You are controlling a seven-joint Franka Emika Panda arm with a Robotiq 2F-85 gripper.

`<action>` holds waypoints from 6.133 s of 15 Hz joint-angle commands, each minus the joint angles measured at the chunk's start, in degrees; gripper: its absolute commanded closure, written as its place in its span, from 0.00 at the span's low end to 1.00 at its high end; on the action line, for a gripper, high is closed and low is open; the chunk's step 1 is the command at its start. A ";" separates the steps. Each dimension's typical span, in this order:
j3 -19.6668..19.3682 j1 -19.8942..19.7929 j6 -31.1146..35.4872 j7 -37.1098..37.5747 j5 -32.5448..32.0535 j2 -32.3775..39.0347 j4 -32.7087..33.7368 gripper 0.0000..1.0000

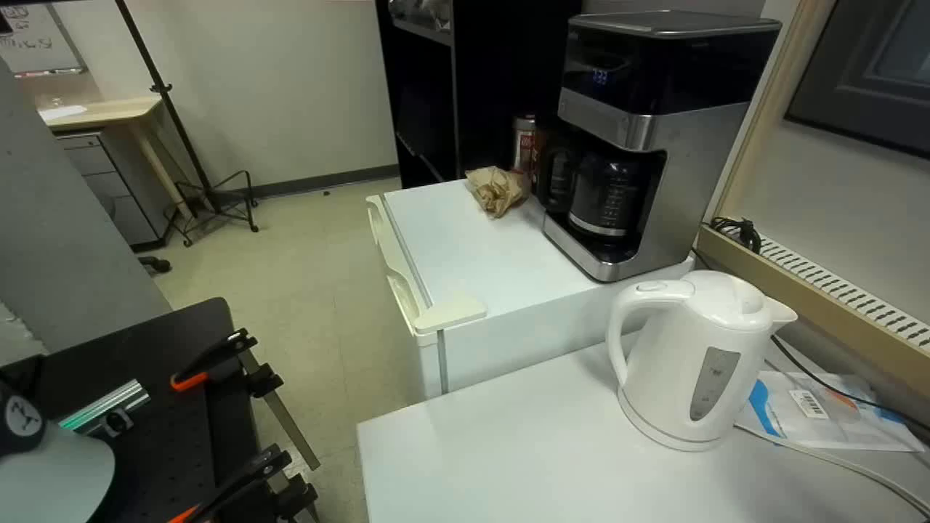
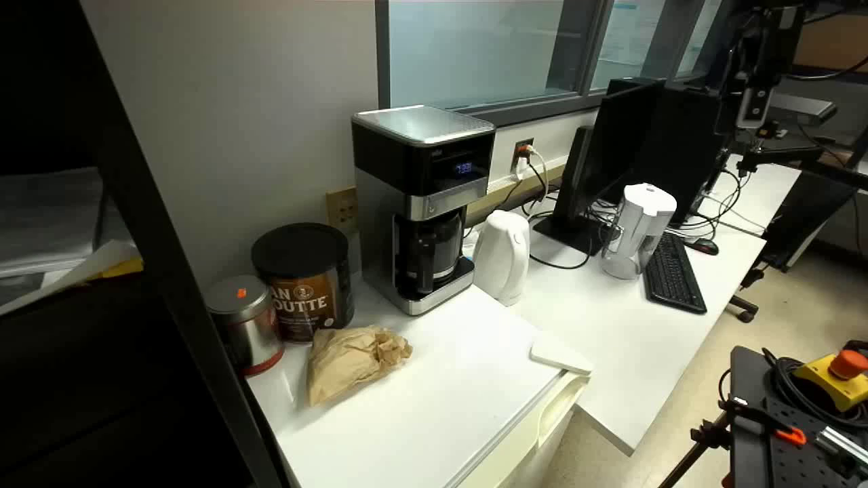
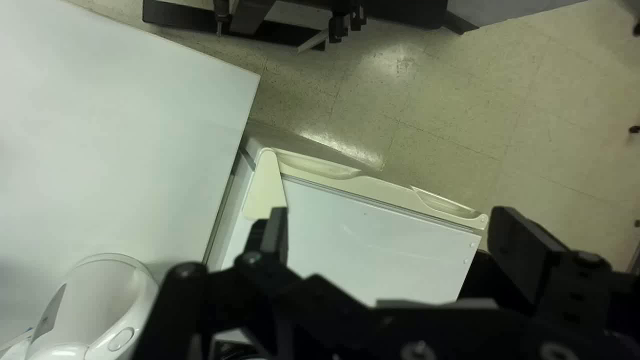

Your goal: Press the round button on the far left of the coffee making machine

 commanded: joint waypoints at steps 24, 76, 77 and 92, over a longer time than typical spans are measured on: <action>13.48 -0.30 31.61 7.00 -25.52 5.63 -13.21 0.28; 20.79 0.37 63.07 70.67 -111.19 38.17 3.59 1.00; 20.79 0.36 63.08 70.61 -111.14 38.49 3.93 1.00; 20.98 0.00 64.52 71.62 -112.39 37.63 2.47 1.00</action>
